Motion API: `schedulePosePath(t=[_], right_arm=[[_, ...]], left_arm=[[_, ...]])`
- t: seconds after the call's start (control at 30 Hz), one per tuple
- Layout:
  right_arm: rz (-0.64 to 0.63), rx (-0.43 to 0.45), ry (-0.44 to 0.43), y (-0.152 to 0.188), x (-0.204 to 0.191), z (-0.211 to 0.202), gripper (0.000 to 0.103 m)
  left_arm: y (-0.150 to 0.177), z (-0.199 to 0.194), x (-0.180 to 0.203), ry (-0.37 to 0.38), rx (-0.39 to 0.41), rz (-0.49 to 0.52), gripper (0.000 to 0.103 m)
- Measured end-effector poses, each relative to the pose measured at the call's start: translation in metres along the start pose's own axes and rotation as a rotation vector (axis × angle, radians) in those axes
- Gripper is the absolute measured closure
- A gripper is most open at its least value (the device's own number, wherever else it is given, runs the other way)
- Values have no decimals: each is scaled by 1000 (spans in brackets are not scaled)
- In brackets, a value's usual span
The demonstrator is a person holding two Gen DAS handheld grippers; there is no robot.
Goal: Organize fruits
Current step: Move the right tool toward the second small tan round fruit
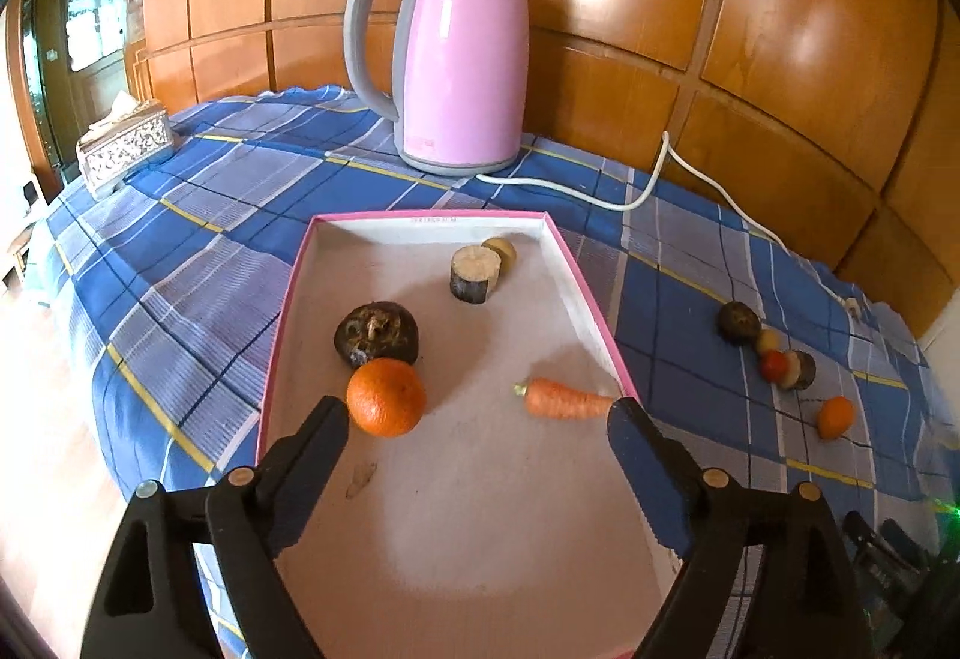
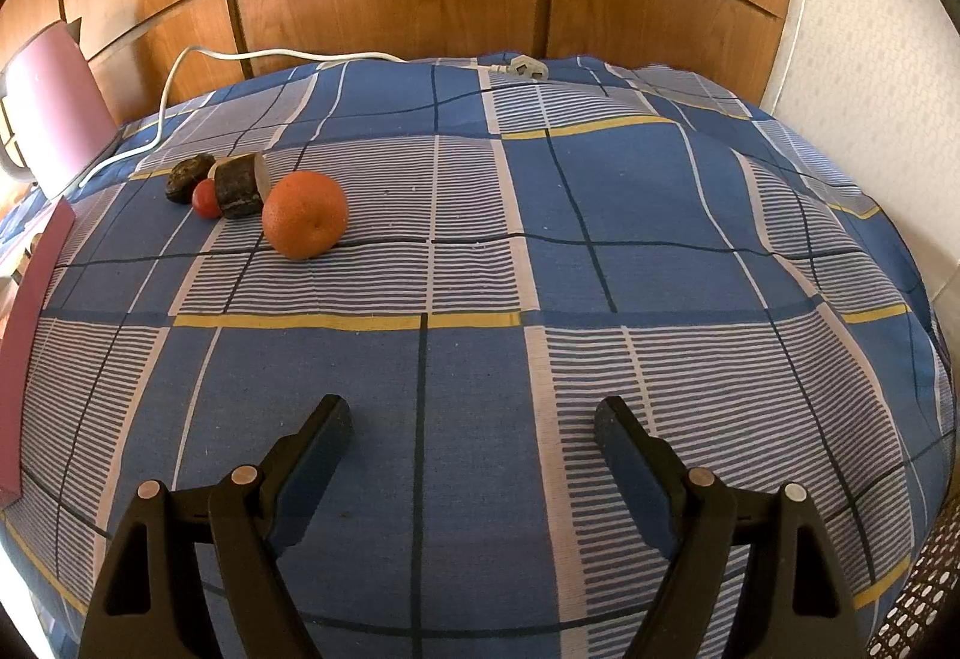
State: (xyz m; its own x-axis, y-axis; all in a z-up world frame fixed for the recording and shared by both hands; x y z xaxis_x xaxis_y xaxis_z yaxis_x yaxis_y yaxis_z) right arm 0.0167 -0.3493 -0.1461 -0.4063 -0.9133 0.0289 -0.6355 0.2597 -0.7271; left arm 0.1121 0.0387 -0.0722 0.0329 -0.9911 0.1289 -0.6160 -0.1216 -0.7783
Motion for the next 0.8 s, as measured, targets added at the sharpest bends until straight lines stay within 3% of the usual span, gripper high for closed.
schedulePosePath(t=[0.53,0.63,0.7,0.8], right_arm=[[5,-3,4,2,1,-3,18],[4,-7,8,3,0,-3,18],[7,-11,12,3,0,-3,18],[9,-16,16,2,-1,-3,20]], left_arm=[[11,-14,10,22,18,34,14],[14,-17,4,5,20,12,13],[16,-19,-5,-28,29,-20,5],[19,-18,-18,-65,30,-63,5]])
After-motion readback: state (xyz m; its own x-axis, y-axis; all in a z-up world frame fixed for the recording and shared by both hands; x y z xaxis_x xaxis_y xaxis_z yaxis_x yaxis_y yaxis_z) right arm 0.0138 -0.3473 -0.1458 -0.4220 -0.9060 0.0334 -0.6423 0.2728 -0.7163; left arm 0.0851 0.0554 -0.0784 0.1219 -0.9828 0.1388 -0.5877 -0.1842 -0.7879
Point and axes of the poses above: each gripper's, at about its wrist camera, not at the fingertips, and z roughly the way its jaws point, x to its right, y to its underside, the point moved 8 cm from there along z, roughly the way its jaws point, and after that the axes turned 8 degrees about x, right-handed, at the moved point
